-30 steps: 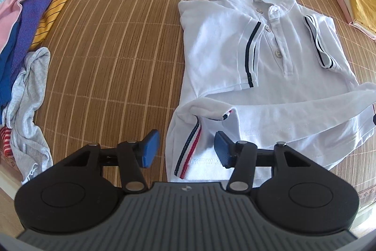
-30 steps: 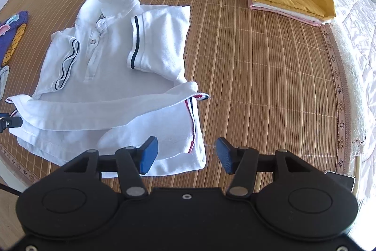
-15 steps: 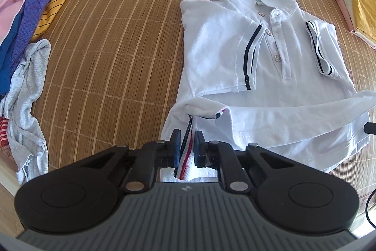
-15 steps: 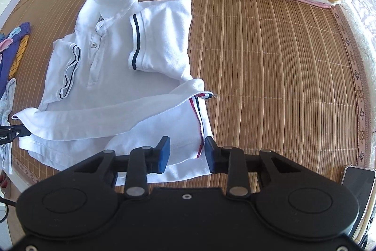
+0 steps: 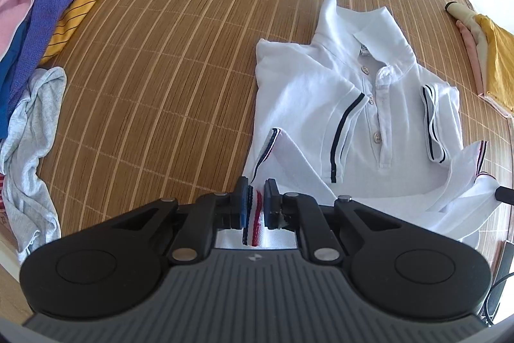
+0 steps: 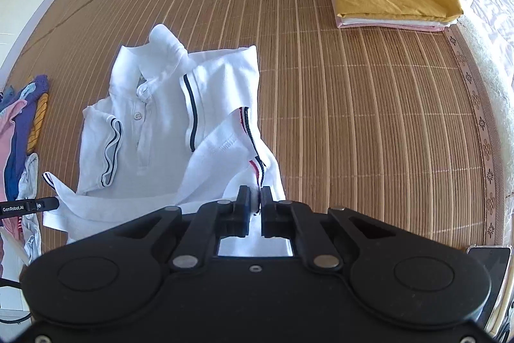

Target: Fold clothes

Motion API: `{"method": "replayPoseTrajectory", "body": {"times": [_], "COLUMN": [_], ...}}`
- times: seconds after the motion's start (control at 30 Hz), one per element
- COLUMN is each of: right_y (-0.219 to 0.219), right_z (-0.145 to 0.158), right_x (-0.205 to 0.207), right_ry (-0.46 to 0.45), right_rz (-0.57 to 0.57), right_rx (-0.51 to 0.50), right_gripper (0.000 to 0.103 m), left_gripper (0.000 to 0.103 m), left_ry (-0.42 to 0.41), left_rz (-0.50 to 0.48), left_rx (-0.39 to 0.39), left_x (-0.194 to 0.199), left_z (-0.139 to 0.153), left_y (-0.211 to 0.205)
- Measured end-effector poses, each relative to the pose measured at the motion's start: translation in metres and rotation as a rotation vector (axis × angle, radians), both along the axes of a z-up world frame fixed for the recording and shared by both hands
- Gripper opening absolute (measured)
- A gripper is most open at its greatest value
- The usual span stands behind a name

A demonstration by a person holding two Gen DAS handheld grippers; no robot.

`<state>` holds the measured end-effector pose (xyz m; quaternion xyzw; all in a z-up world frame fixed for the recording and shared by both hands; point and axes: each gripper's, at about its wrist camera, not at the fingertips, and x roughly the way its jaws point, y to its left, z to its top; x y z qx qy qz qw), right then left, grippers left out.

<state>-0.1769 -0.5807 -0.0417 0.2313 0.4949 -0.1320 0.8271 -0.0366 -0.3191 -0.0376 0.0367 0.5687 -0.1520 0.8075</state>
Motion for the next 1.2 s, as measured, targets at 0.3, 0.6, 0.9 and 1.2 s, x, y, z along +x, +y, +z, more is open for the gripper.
{"method": "replayPoseTrajectory", "body": {"times": [0.3,0.6,0.9,1.2], "right_y": [-0.016,-0.019,0.039,0.006], "right_z": [0.011,0.014,-0.021,-0.007], "right_x": [0.038,0.019,0.022,0.077], "right_ry": [-0.05,-0.02,0.101,0.018], "right_rz": [-0.038,-0.027,0.196,0.16], "right_rx": [-0.022,-0.063,0.052,-0.059], "right_gripper": [0.024,0.042,0.042,0.049], "left_gripper": [0.027,0.045,0.045,0.045], "left_ry": [-0.044,0.05,0.217,0.016], "left_rz": [0.061,-0.043,-0.174,0.029], "left_rx": [0.006,0.087,-0.018,0.026], "left_x": [0.051,0.026,-0.006,0.058], "left_z": [0.009,0.008,-0.022,-0.009], "left_y": [0.003,0.034,-0.022,0.015]}}
